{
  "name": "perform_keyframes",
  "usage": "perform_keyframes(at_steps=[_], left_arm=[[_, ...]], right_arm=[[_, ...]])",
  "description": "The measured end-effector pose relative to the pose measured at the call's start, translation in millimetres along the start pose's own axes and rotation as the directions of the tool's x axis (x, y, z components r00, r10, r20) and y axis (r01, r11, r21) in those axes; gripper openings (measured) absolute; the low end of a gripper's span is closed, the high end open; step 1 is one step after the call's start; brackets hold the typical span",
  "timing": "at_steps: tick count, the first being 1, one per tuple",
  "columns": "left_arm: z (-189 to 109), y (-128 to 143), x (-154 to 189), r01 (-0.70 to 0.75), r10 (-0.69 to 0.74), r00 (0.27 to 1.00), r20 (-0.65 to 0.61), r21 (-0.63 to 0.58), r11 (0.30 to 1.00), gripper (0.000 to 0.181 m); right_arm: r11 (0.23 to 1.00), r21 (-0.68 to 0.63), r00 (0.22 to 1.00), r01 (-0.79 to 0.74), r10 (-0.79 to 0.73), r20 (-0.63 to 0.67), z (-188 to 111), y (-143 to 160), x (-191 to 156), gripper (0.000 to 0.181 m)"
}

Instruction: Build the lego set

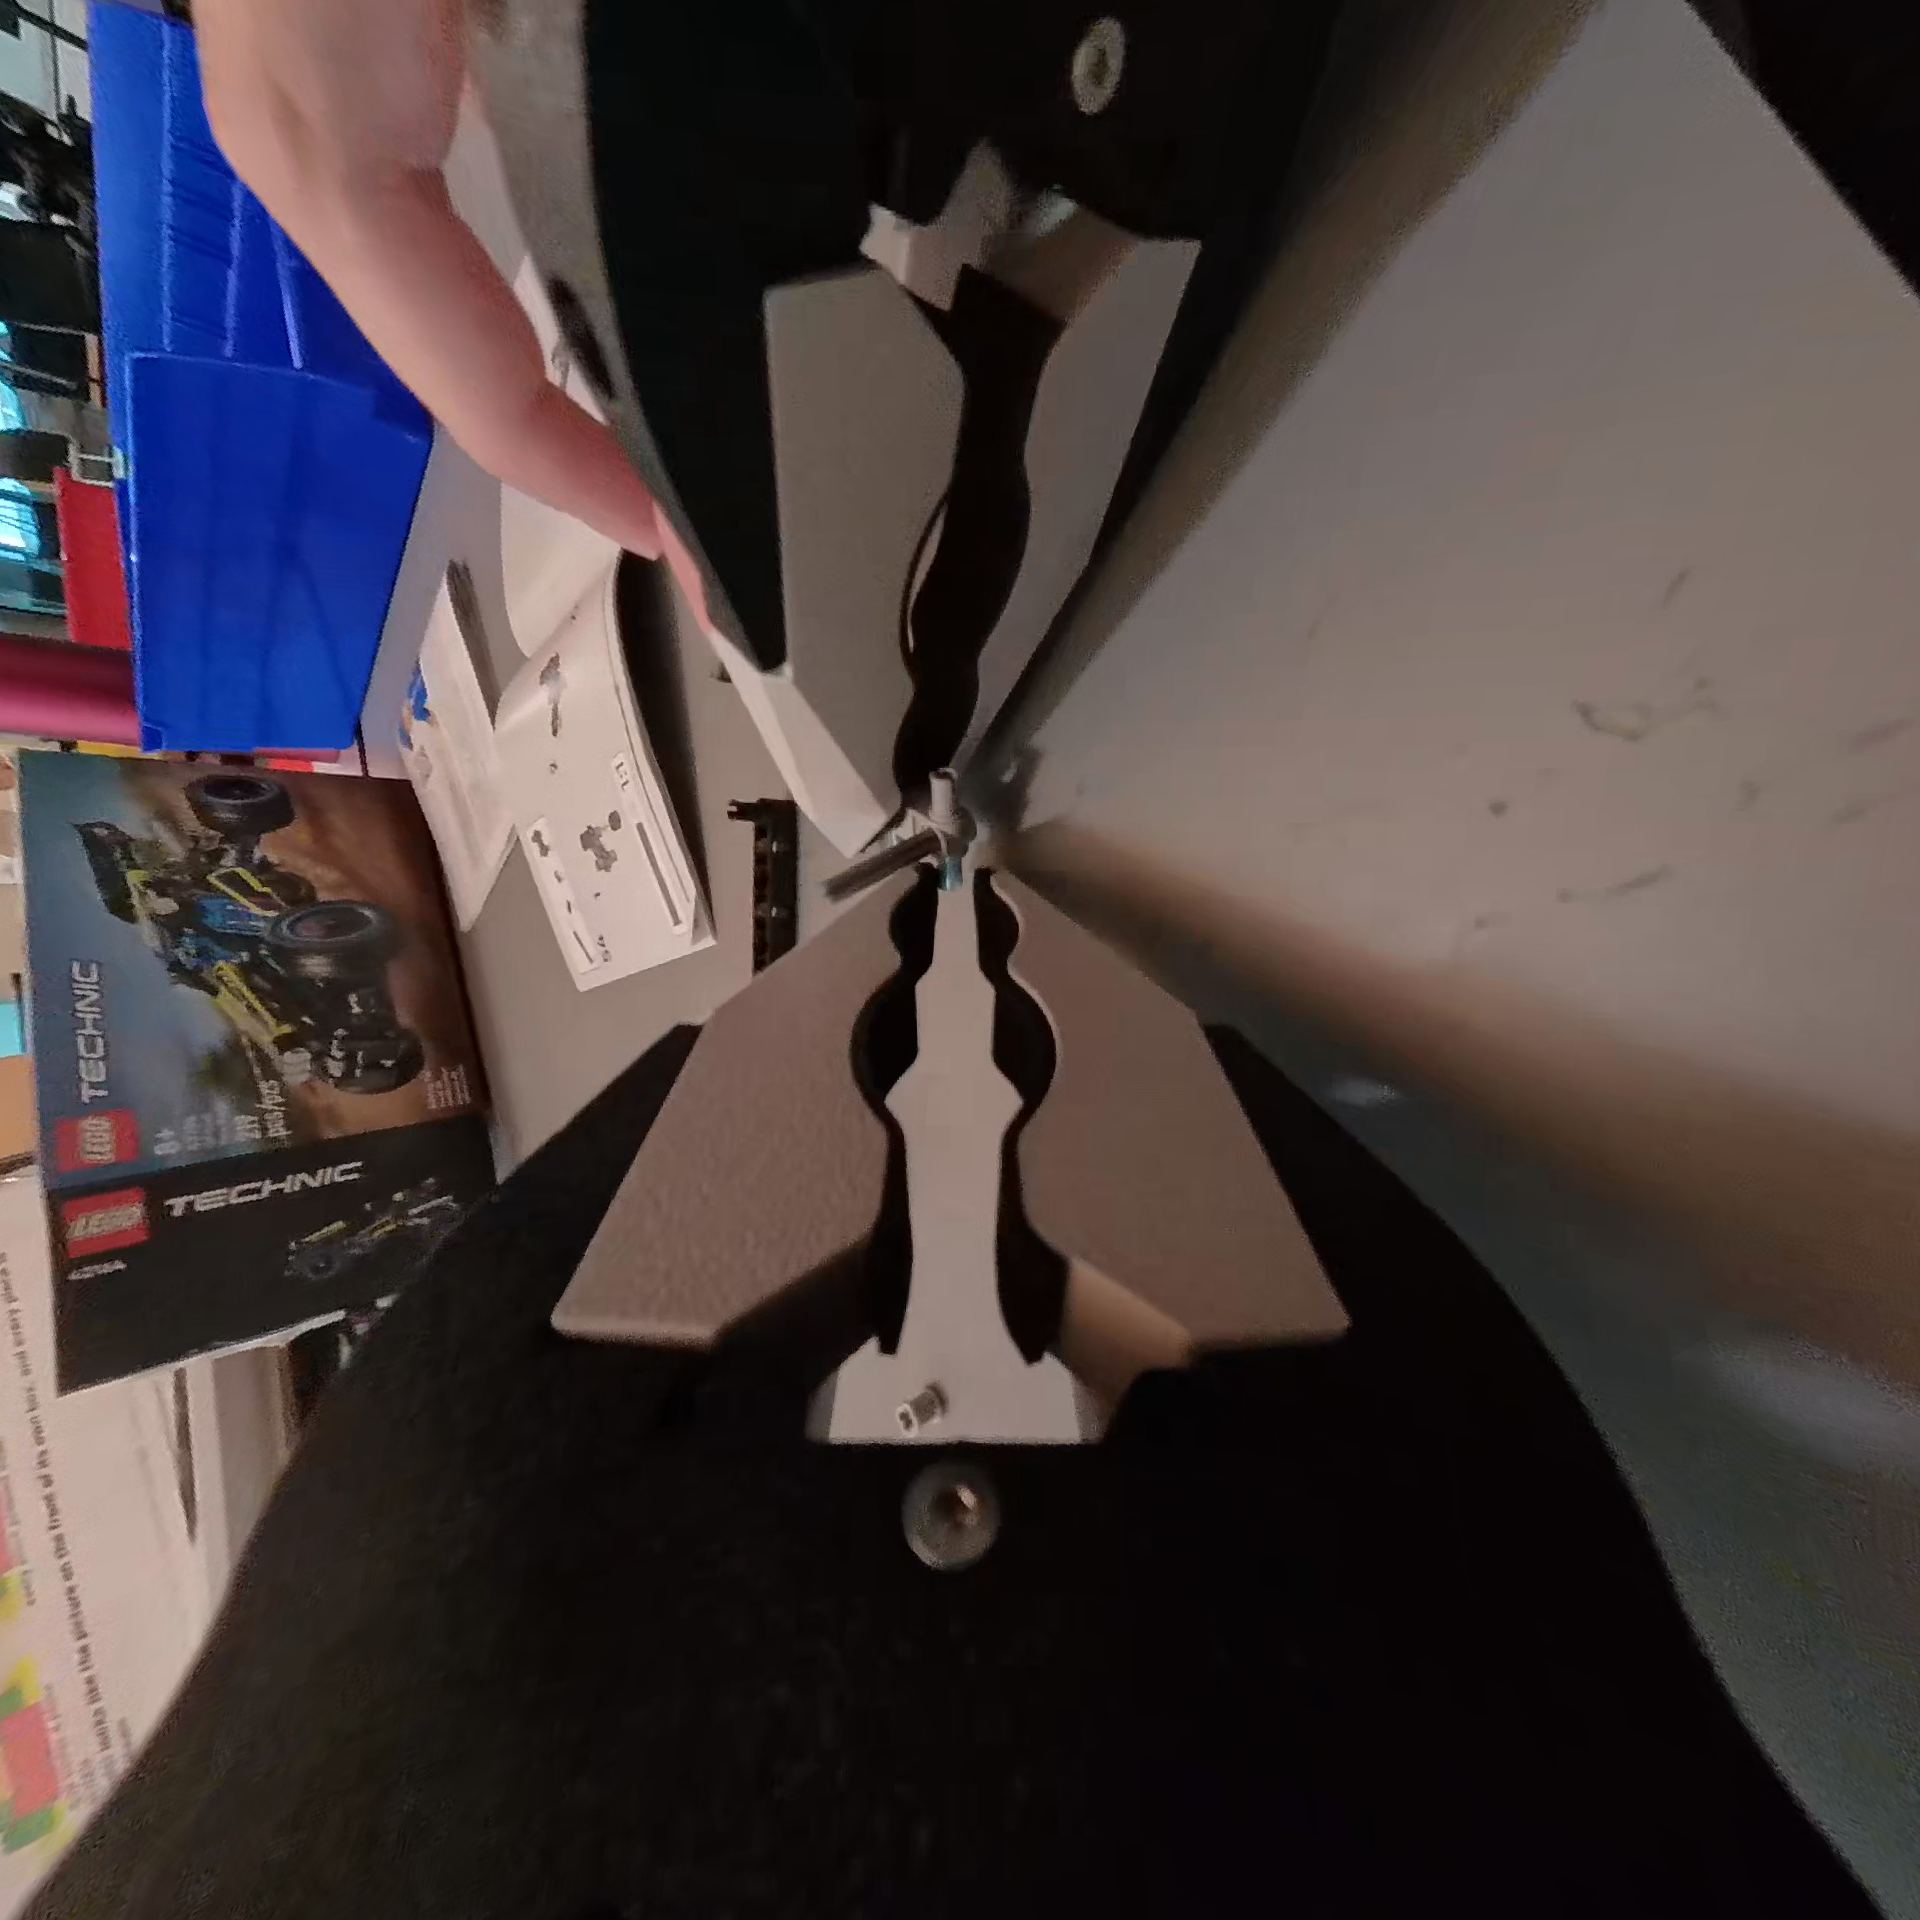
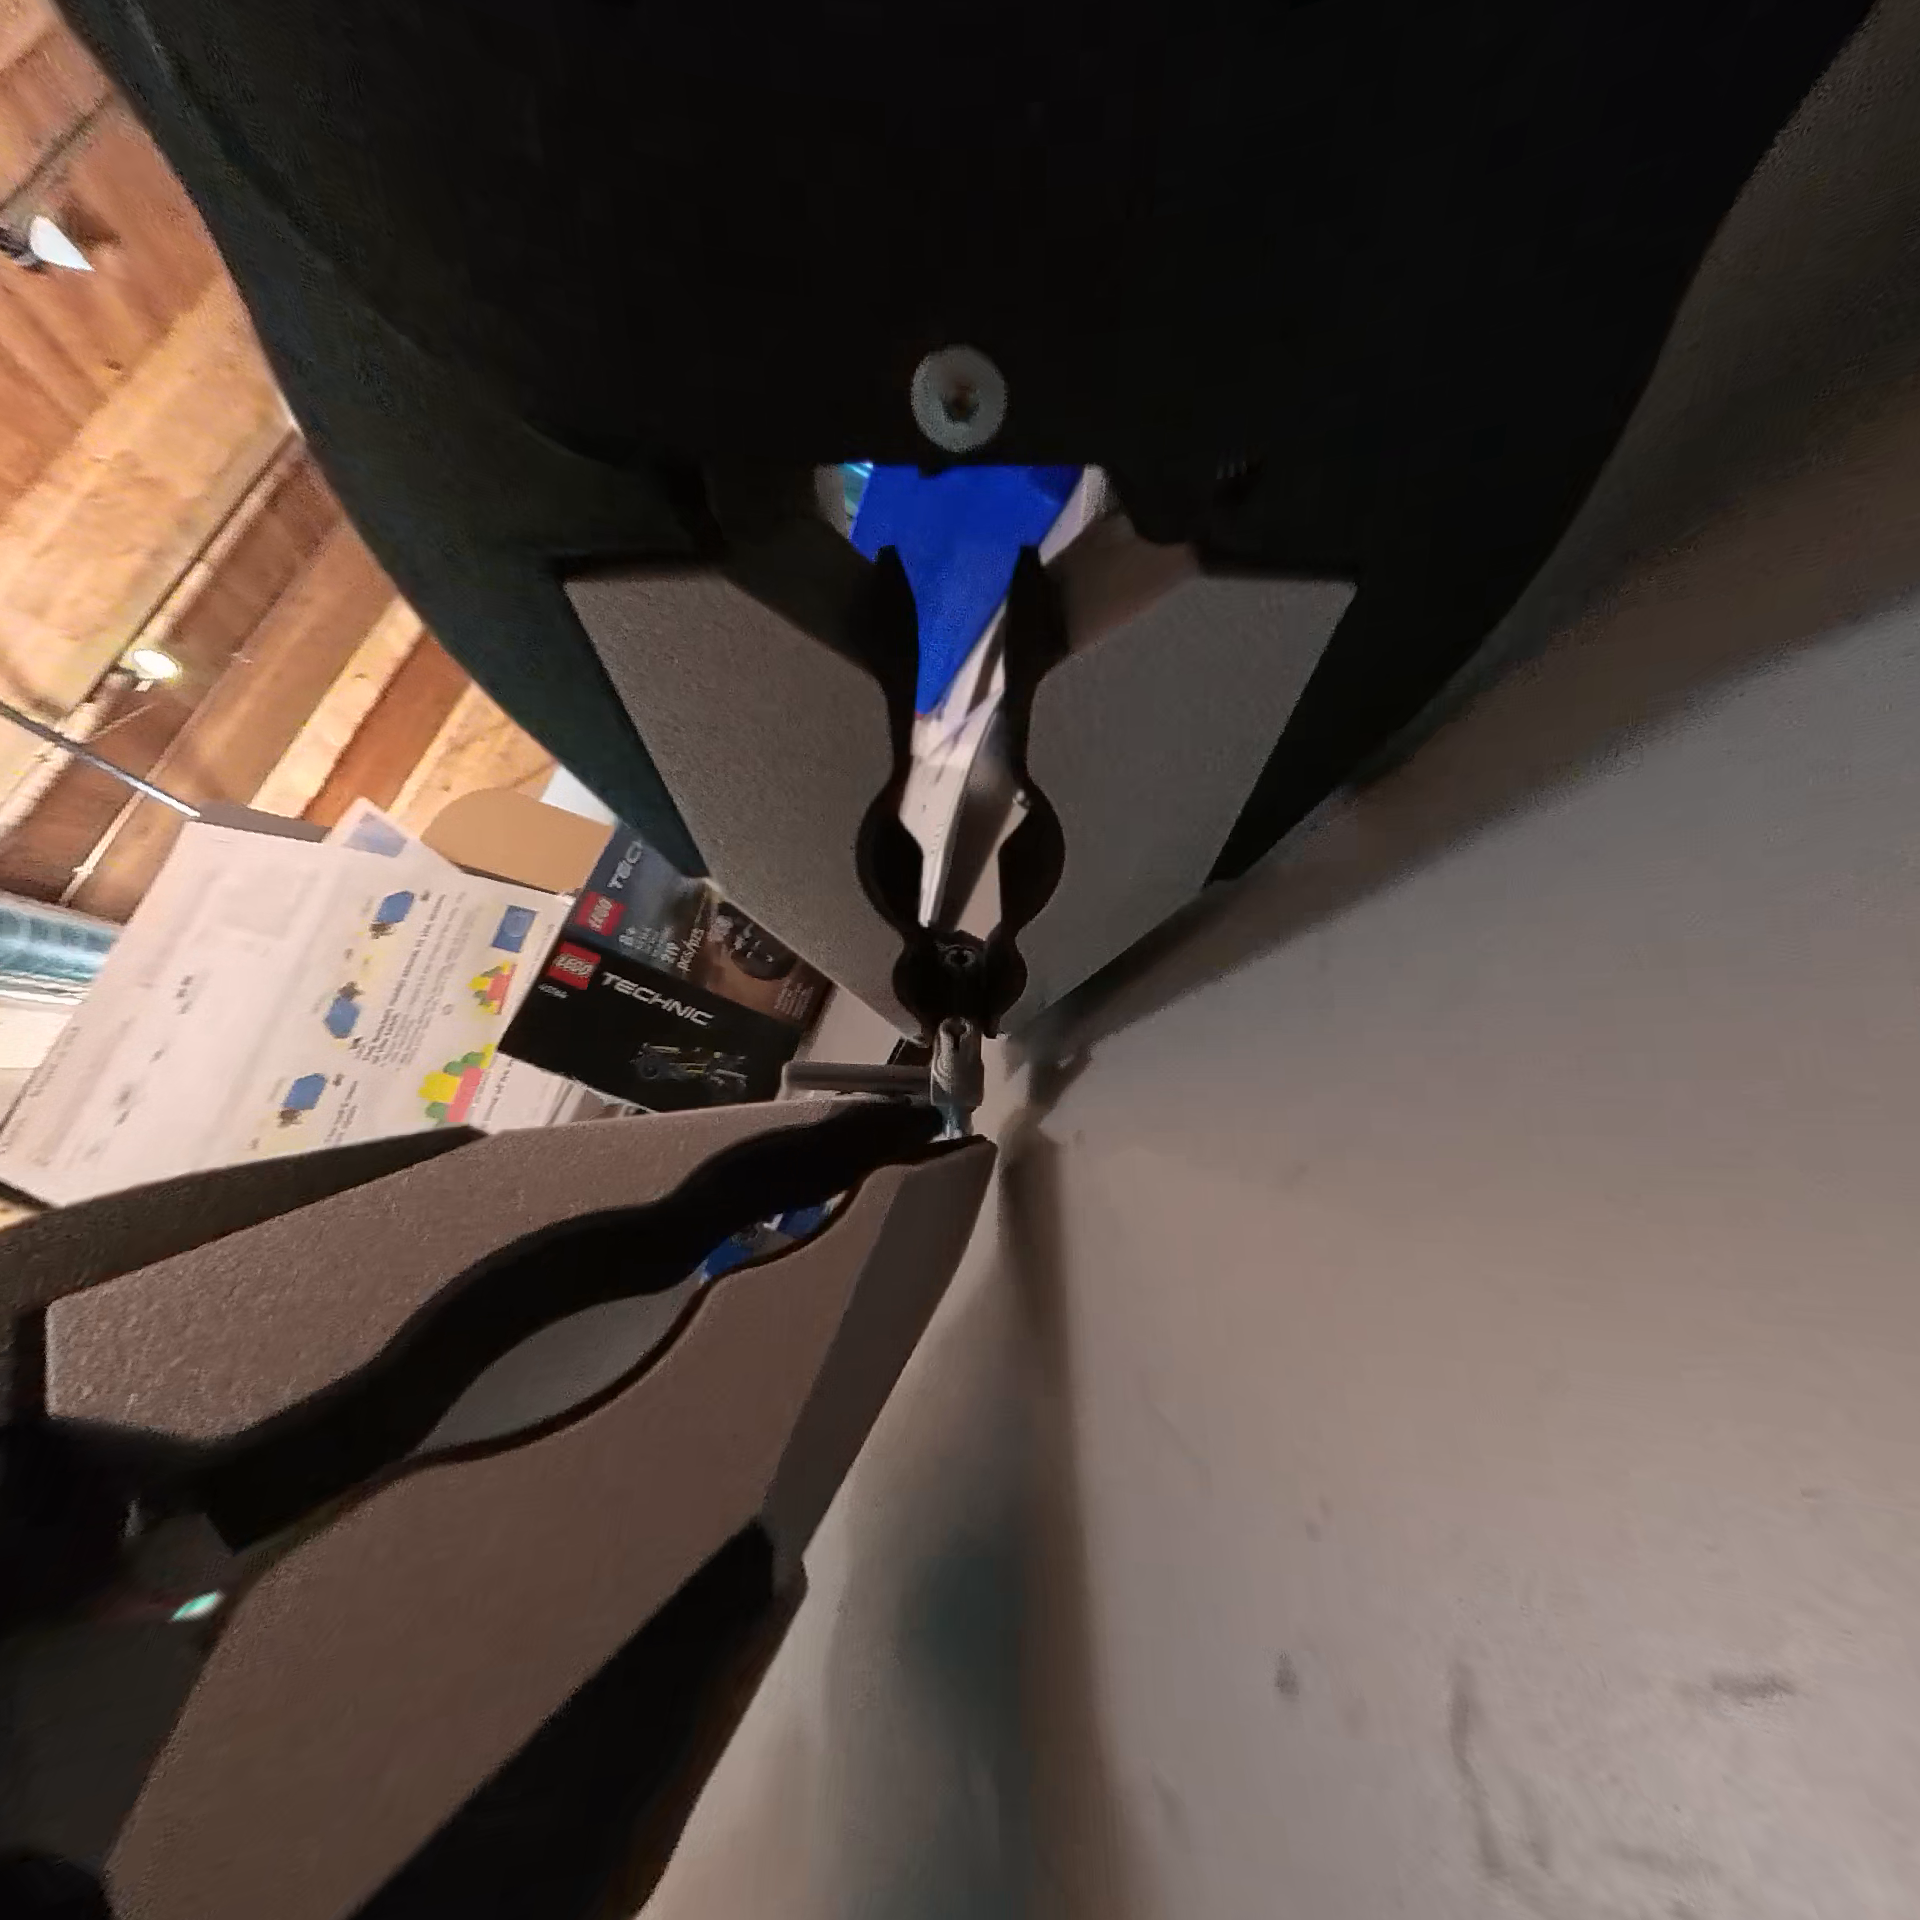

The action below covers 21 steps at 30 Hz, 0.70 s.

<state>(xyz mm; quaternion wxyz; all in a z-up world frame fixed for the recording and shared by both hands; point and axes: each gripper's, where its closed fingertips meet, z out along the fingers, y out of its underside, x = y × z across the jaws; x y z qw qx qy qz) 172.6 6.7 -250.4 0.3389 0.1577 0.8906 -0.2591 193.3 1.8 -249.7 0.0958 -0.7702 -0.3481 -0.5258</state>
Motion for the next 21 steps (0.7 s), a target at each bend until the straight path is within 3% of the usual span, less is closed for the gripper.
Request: perform_keyframes(at_steps=[5,10,21], left_arm=[[-4,-3,4,0.241,-0.241,0.967,-0.085,-0.003,0.970,0.009],[-10,-12,1,0.595,-0.576,0.793,-0.199,0.044,0.803,0.007],[-6,-12,-7,0.732,-0.694,0.665,-0.277,0.057,0.678,0.004]], right_arm=[[0.999,-0.016,0.999,0.037,-0.038,-0.038,-1,-1,1,0.006],[1.000,-0.006,0.998,-0.008,0.007,-0.055,-1,0,1,0.005],[0.999,-0.016,0.998,-0.039,0.038,-0.055,-1,2,1,0.006]])
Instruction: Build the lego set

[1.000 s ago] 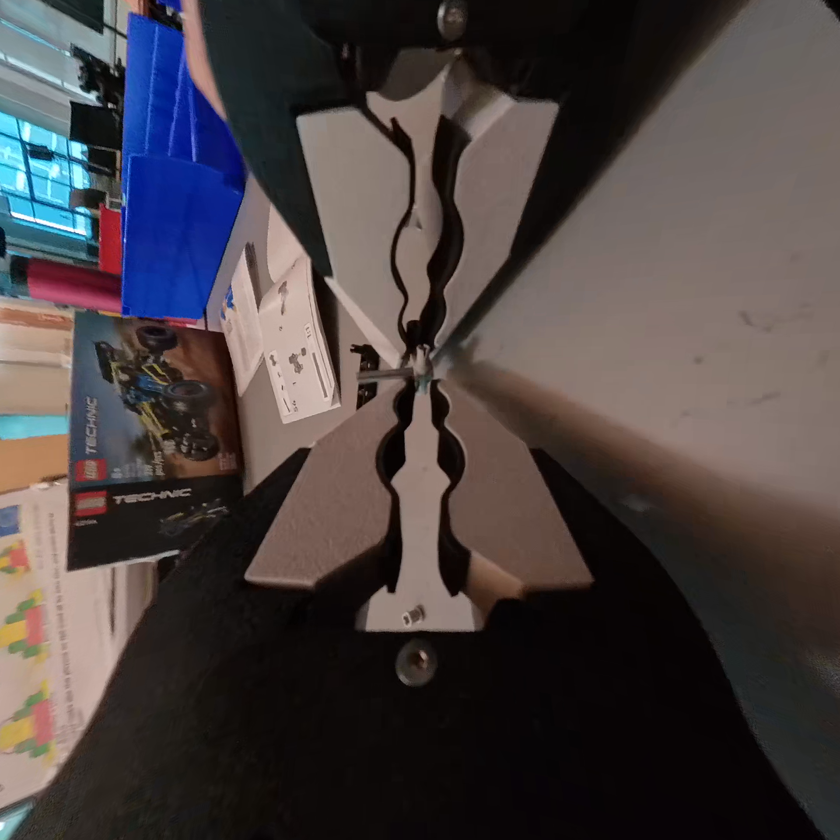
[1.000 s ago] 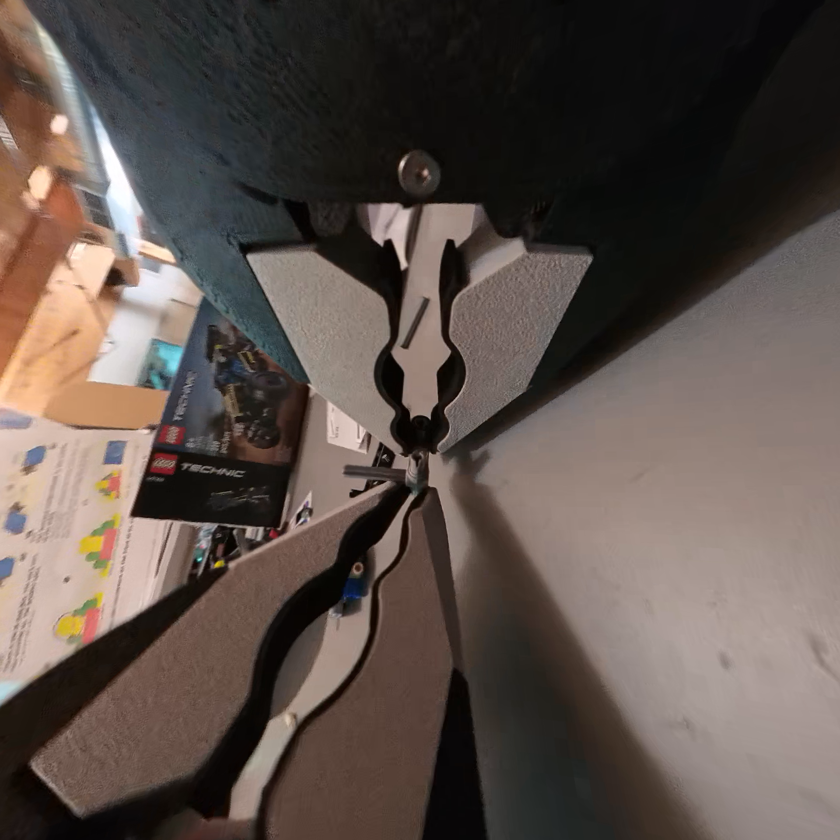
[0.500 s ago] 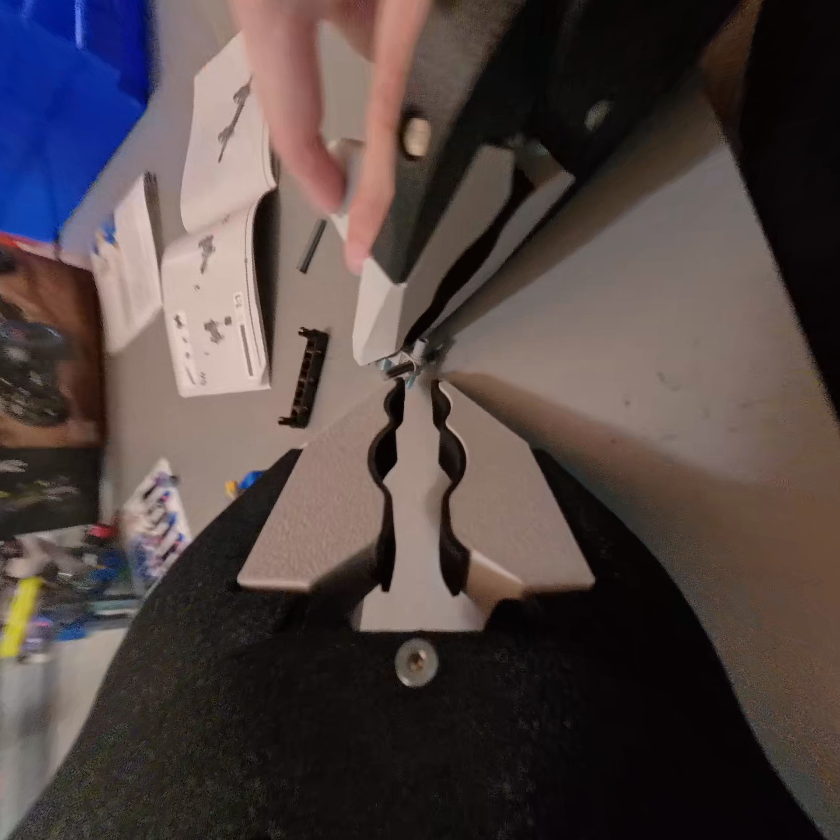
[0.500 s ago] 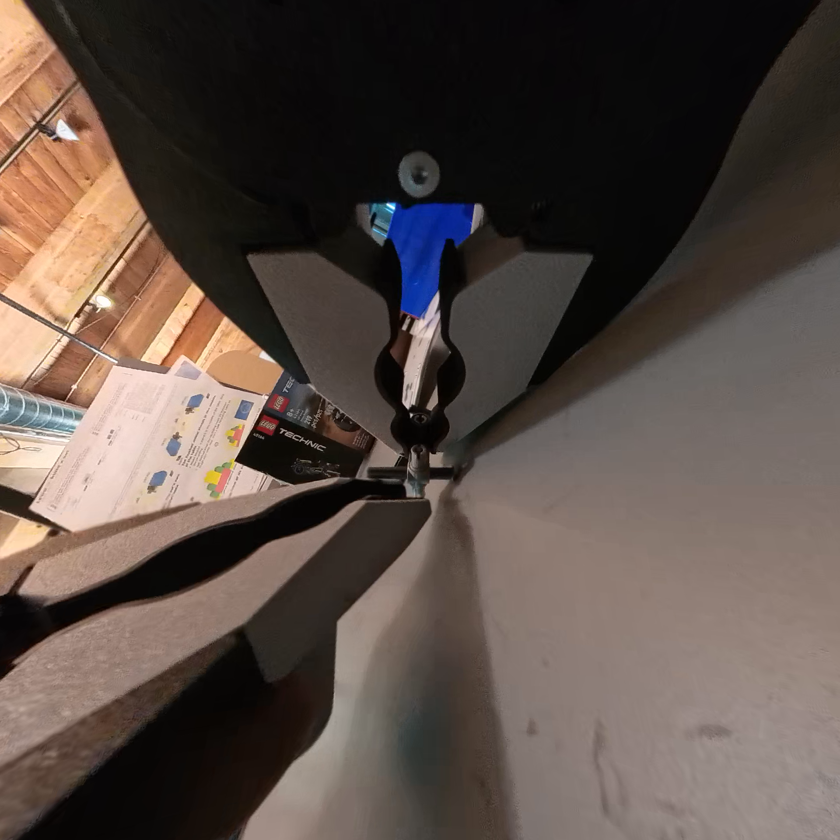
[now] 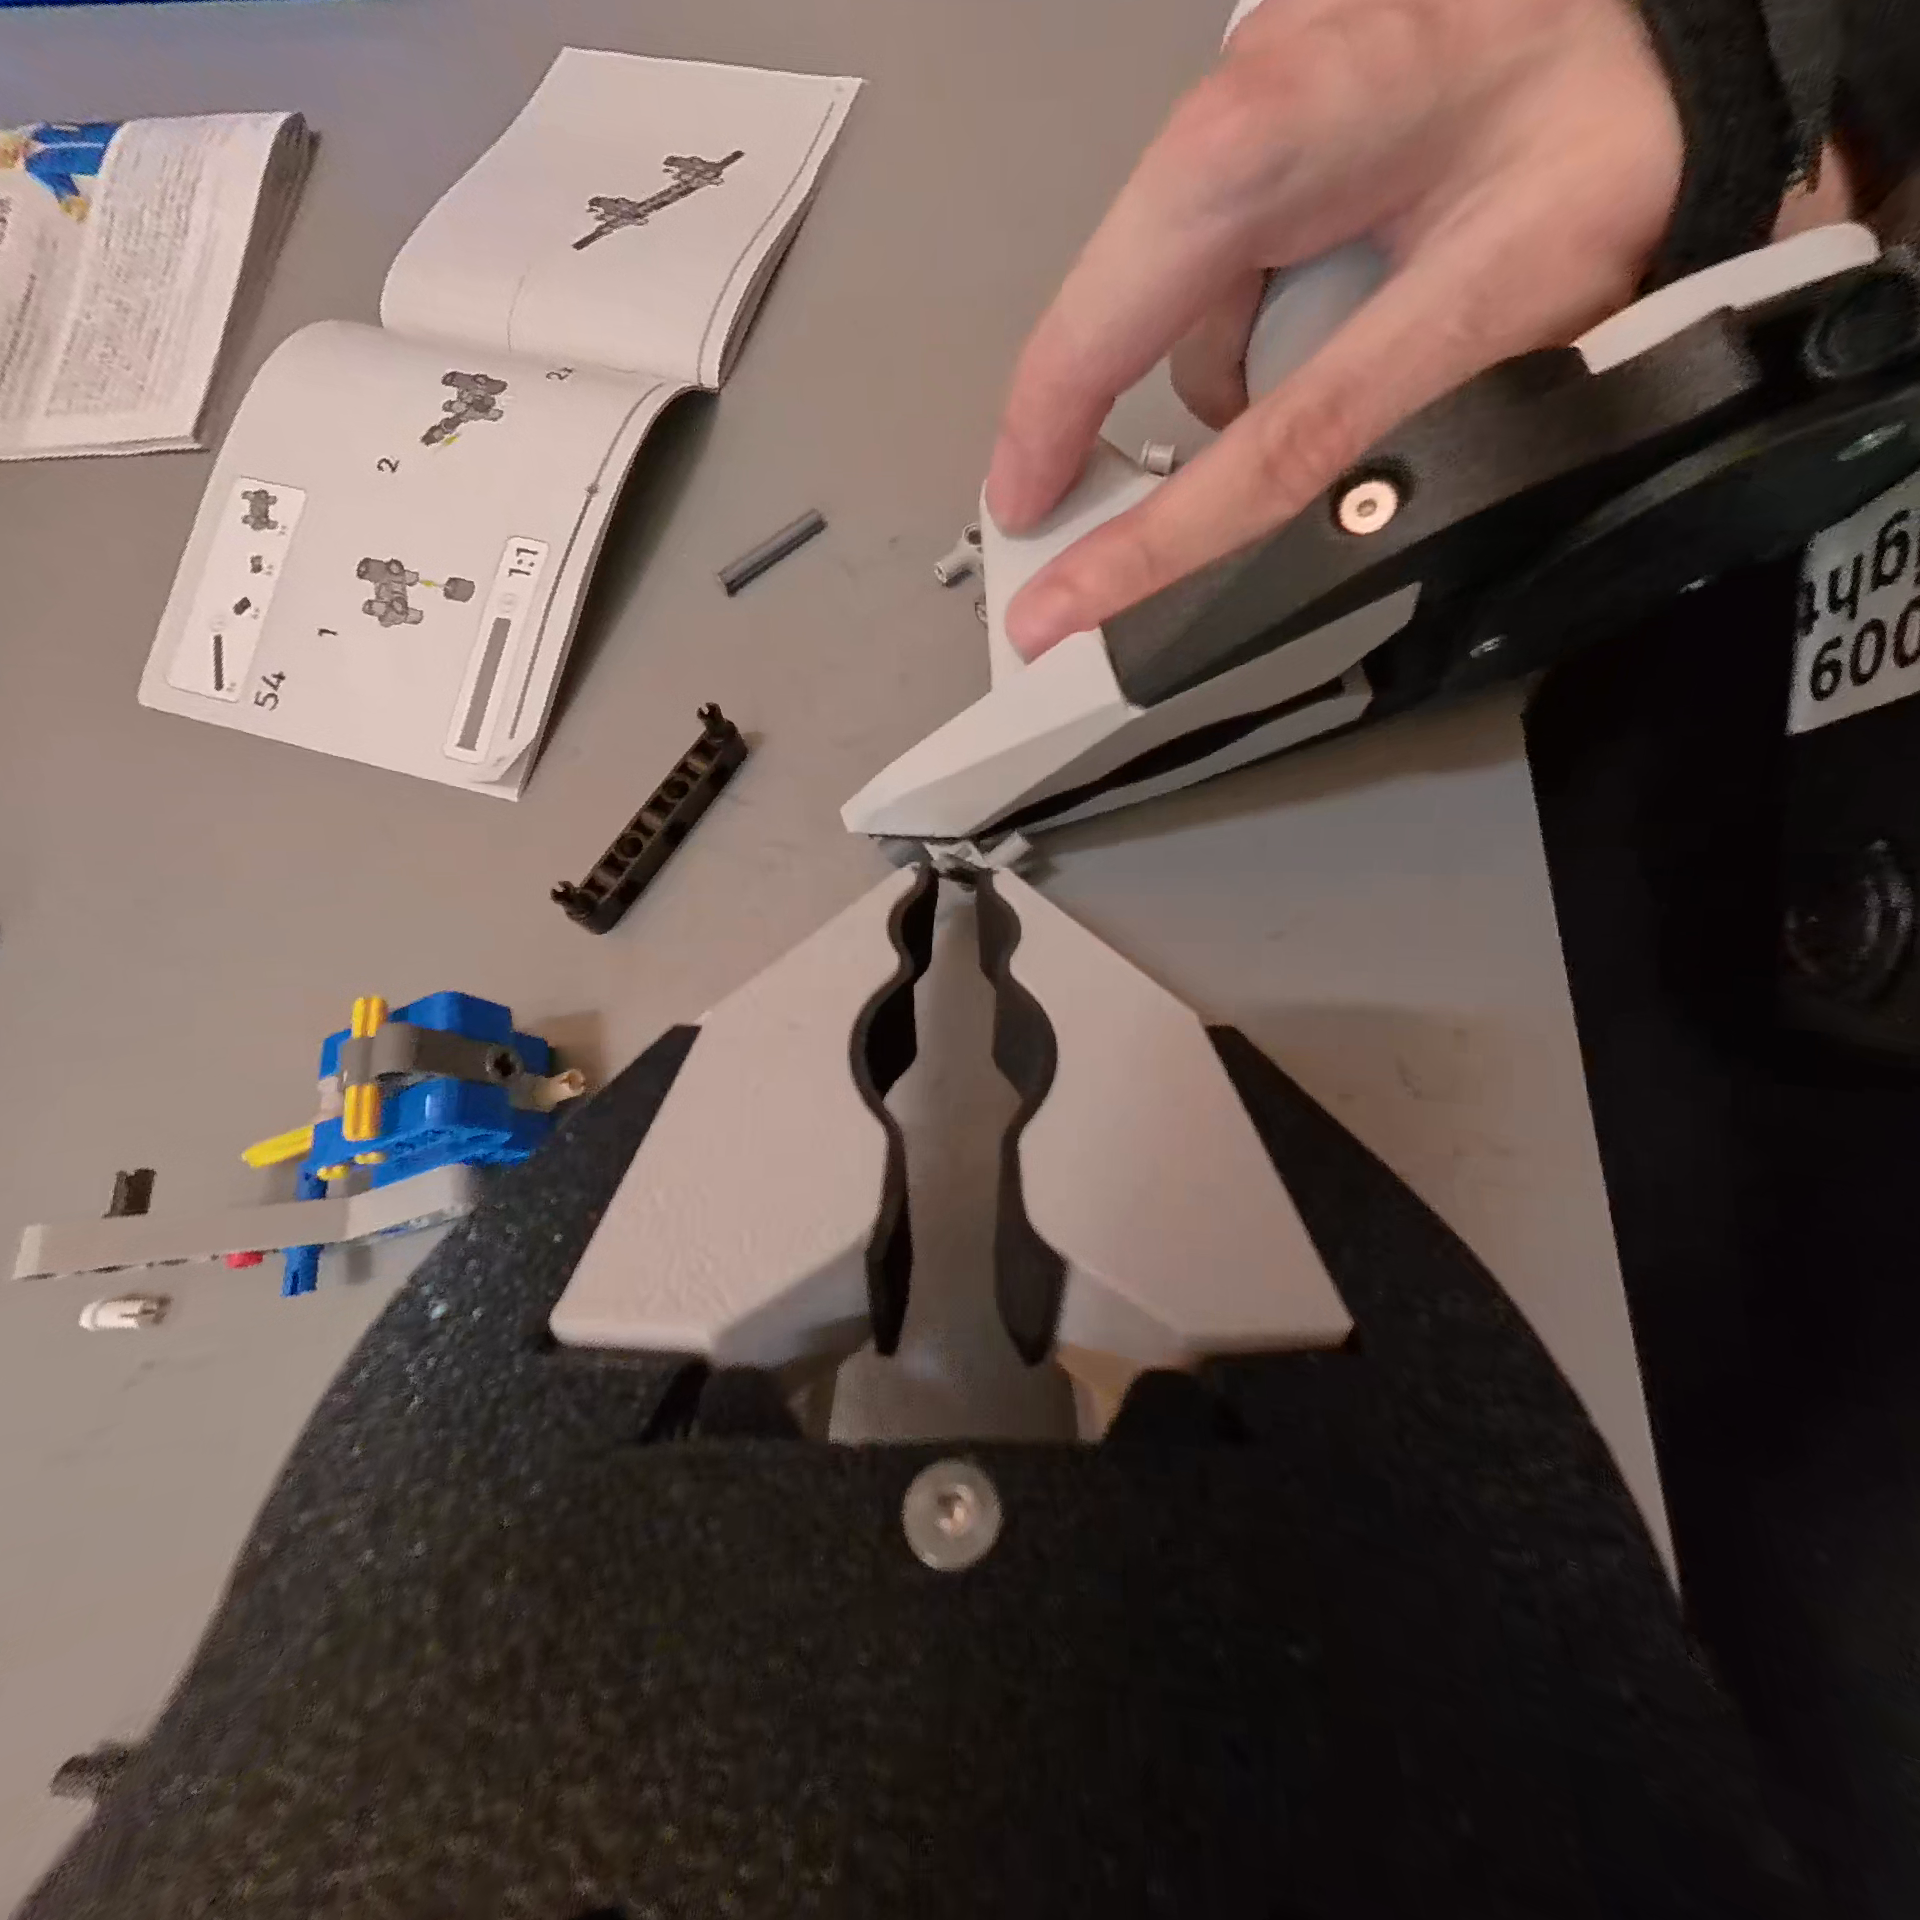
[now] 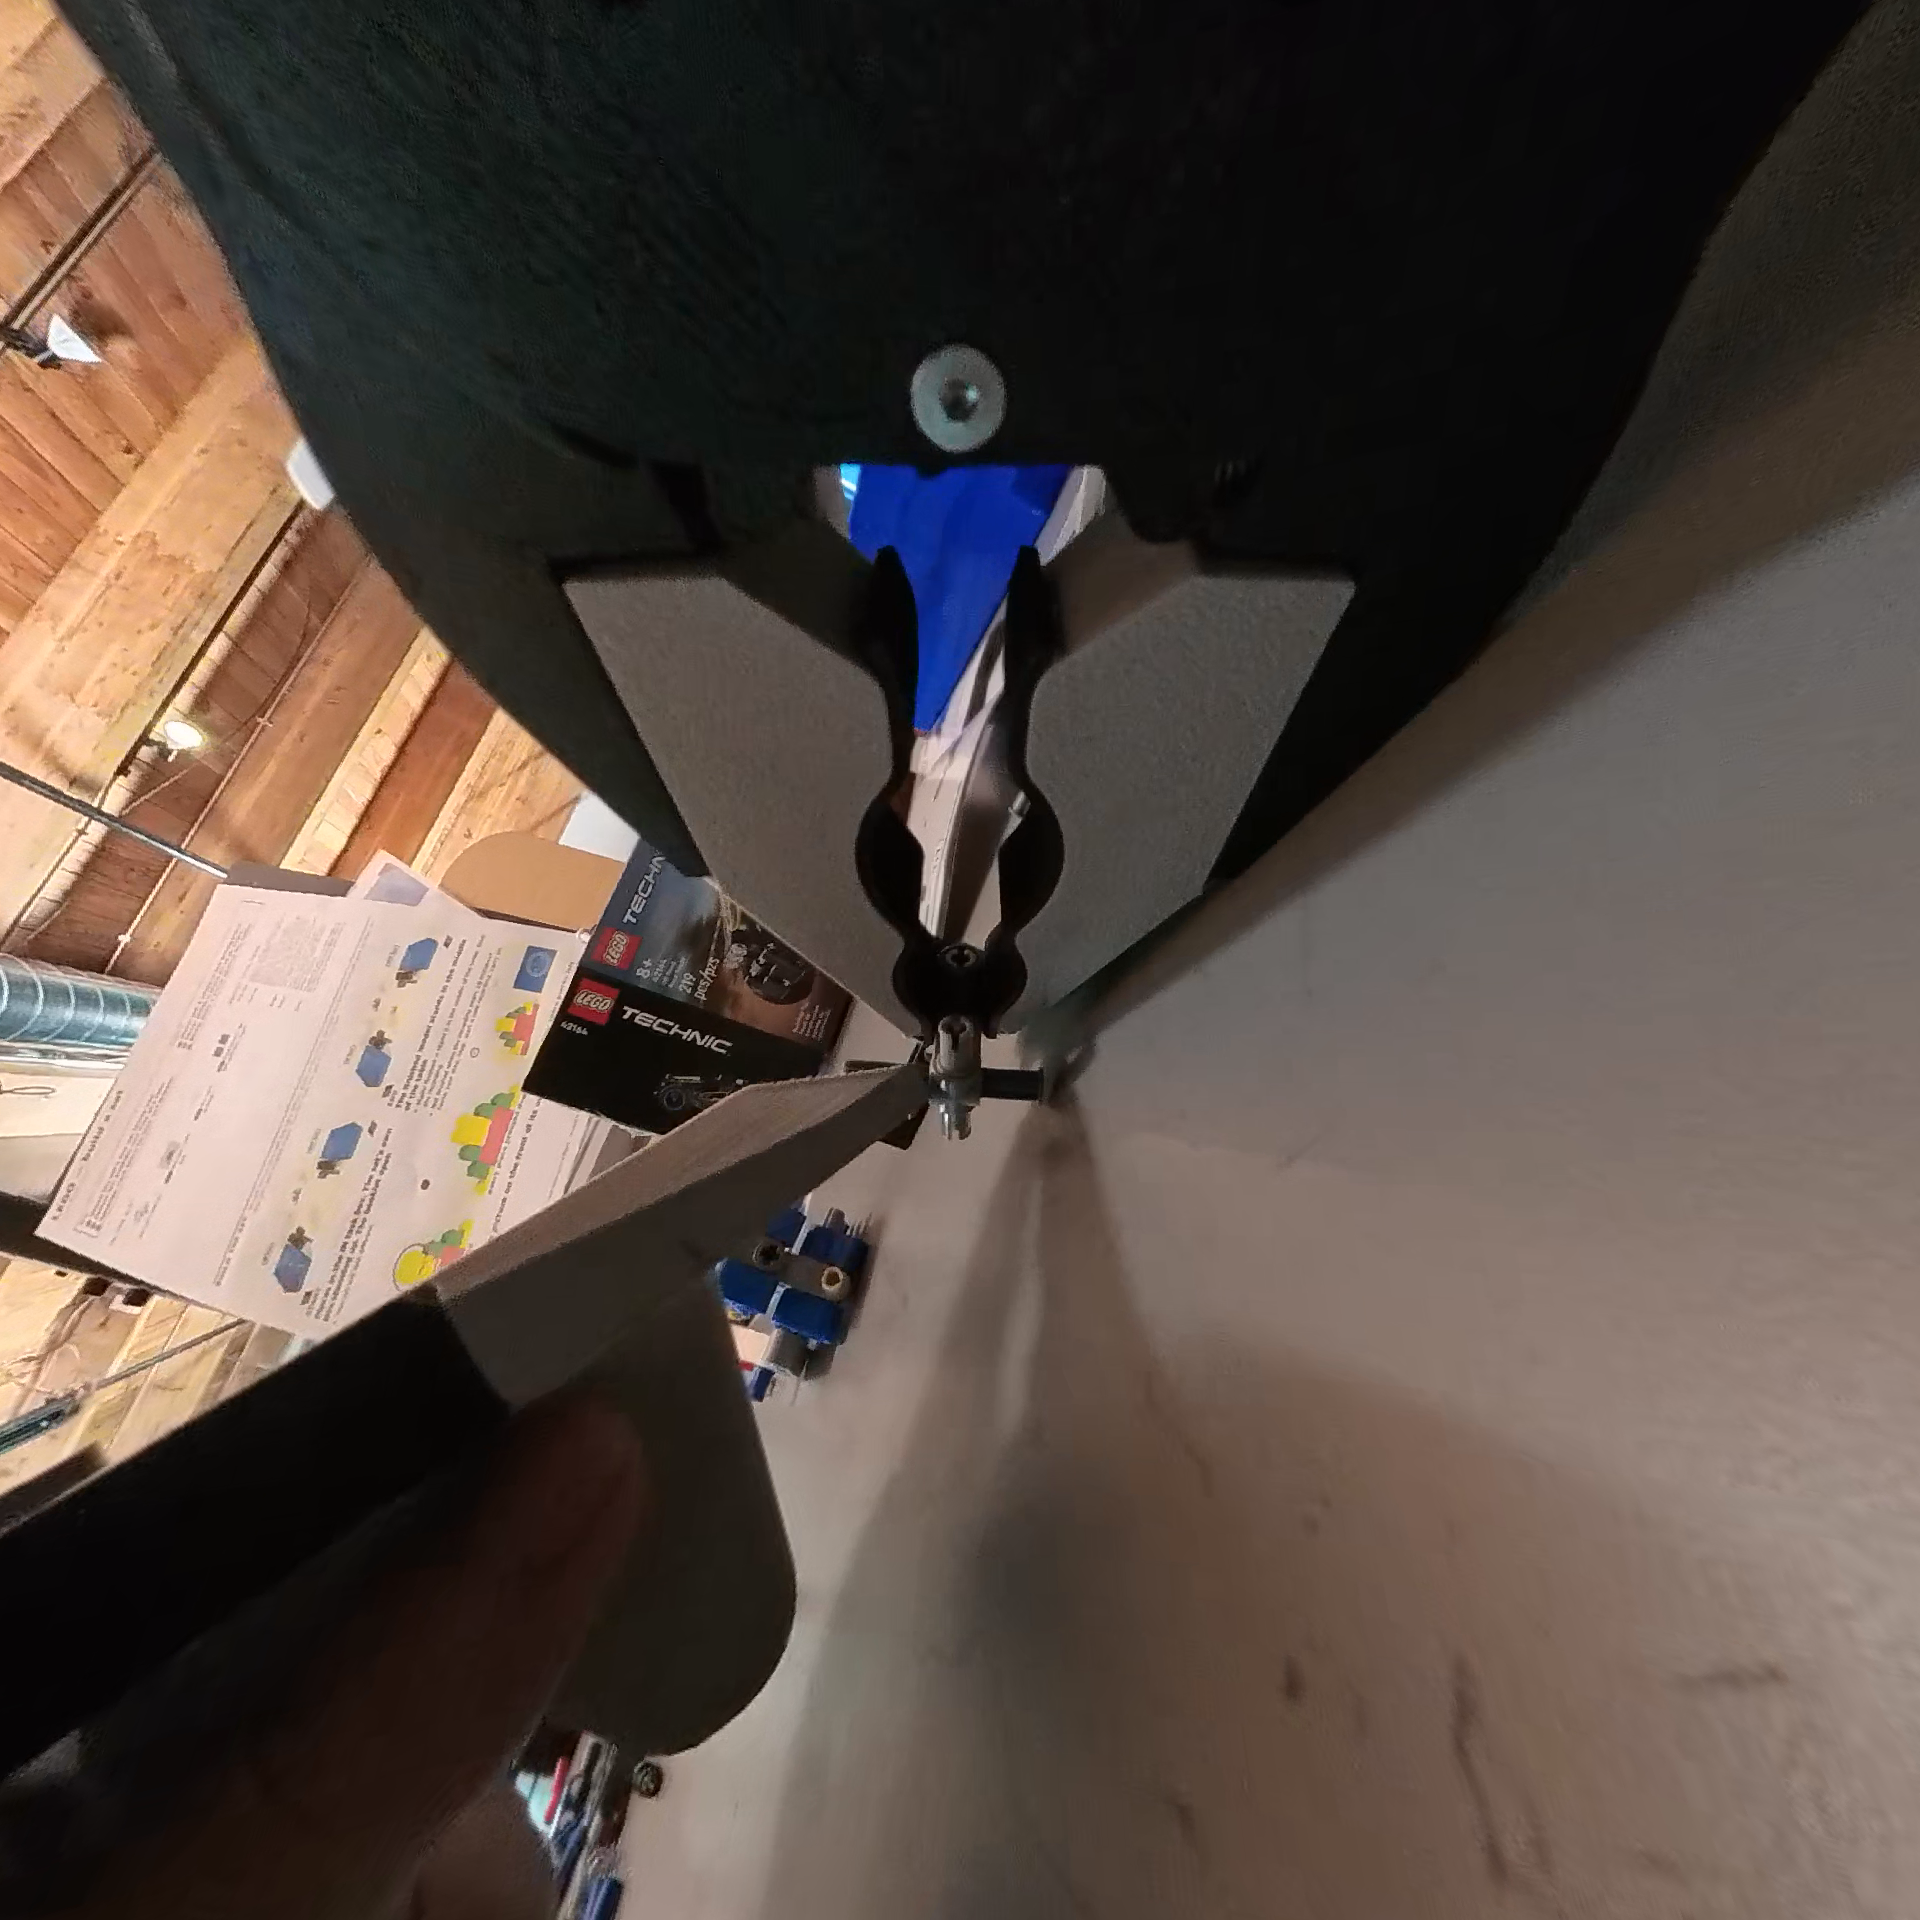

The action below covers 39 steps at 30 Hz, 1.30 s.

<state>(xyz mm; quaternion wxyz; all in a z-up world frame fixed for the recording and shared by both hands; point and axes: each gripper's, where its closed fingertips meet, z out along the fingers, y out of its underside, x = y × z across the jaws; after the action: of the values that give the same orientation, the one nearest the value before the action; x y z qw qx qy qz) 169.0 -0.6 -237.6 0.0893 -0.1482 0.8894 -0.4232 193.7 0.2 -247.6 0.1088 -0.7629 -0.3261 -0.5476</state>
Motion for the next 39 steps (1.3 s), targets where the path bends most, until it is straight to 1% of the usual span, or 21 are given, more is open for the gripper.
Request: perform_keyframes(at_steps=[5,10,13,15,16,18,20,21,22,24,26,27,28,31,32,33,35,36,38,39], left_arm=[[0,0,1,-0.010,0.010,1.000,-0.011,0.011,1.000,0.003],[-1,-1,0,0.015,-0.014,0.999,-0.035,0.023,1.000,0.001],[-1,2,-3,0.013,-0.013,1.000,-0.017,0.018,1.000,0.000],[-2,3,-7,-0.015,0.015,1.000,0.013,-0.005,1.000,0.000],[-3,4,-9,-0.032,0.033,0.999,0.025,-0.019,0.999,0.000],[-4,3,-11,-0.047,0.048,0.998,0.034,-0.038,0.998,0.000],[-4,1,-12,-0.048,0.049,0.999,0.023,-0.039,0.998,0.000],[-3,1,-13,-0.048,0.049,0.999,0.023,-0.042,0.998,0.000],[-2,0,-14,-0.049,0.050,0.999,0.020,-0.043,0.998,0.000],[-1,-2,-15,-0.040,0.041,0.999,0.018,-0.028,0.999,0.000],[1,-3,-14,-0.022,0.022,1.000,0.001,-0.022,1.000,0.000],[2,-3,-14,-0.016,0.016,1.000,0.000,-0.023,1.000,0.000],[3,-4,-14,-0.015,0.015,1.000,-0.001,-0.021,1.000,0.000],[3,-7,-13,0.001,-0.001,1.000,-0.003,-0.023,1.000,0.000],[3,-7,-14,0.009,-0.009,1.000,0.001,-0.027,1.000,0.000],[3,-7,-14,0.020,-0.020,1.000,0.003,-0.031,0.999,0.000],[1,-9,-16,0.049,-0.048,0.999,0.013,-0.030,0.998,0.000],[1,-9,-16,0.066,-0.065,0.998,0.017,-0.034,0.997,0.000],[0,-9,-17,0.087,-0.085,0.996,0.035,-0.051,0.995,0.000],[0,-9,-17,0.086,-0.083,0.996,0.039,-0.058,0.995,0.000]], right_arm=[[1.000,0.006,1.000,-0.003,0.003,-0.001,0,0,0,0.006],[1.000,0.015,1.000,-0.017,0.017,-0.006,1,0,1,0.006],[0.999,0.031,0.999,-0.044,0.044,-0.011,2,2,2,0.008],[0.998,0.035,0.998,-0.058,0.058,-0.004,0,8,3,0.015],[0.996,0.033,0.996,-0.089,0.089,0.005,-1,13,5,0.022],[0.984,0.042,0.984,-0.173,0.171,0.048,-5,21,7,0.025],[0.957,0.103,0.960,-0.272,0.262,0.099,-11,22,10,0.028],[0.923,0.128,0.928,-0.362,0.344,0.143,-14,22,12,0.028],[0.871,0.144,0.875,-0.469,0.437,0.209,-17,20,12,0.028],[0.723,0.179,0.736,-0.667,0.604,0.304,-22,14,21,0.029],[0.585,0.182,0.605,-0.790,0.696,0.388,-25,8,28,0.031],[0.533,0.170,0.550,-0.829,0.724,0.416,-25,6,30,0.032],[0.502,0.145,0.508,-0.853,0.733,0.452,-24,3,28,0.035],[0.482,0.057,0.440,-0.874,0.736,0.514,-19,-1,16,0.037],[0.463,0.017,0.402,-0.886,0.751,0.524,-18,-2,12,0.037],[0.439,-0.026,0.362,-0.898,0.772,0.522,-16,-1,10,0.034],[0.386,-0.065,0.305,-0.920,0.812,0.498,-15,0,10,0.032],[0.342,-0.076,0.273,-0.937,0.848,0.454,-14,4,15,0.032],[0.256,-0.077,0.204,-0.964,0.890,0.409,-15,5,21,0.032],[0.231,-0.069,0.186,-0.971,0.900,0.394,-15,5,23,0.033]])
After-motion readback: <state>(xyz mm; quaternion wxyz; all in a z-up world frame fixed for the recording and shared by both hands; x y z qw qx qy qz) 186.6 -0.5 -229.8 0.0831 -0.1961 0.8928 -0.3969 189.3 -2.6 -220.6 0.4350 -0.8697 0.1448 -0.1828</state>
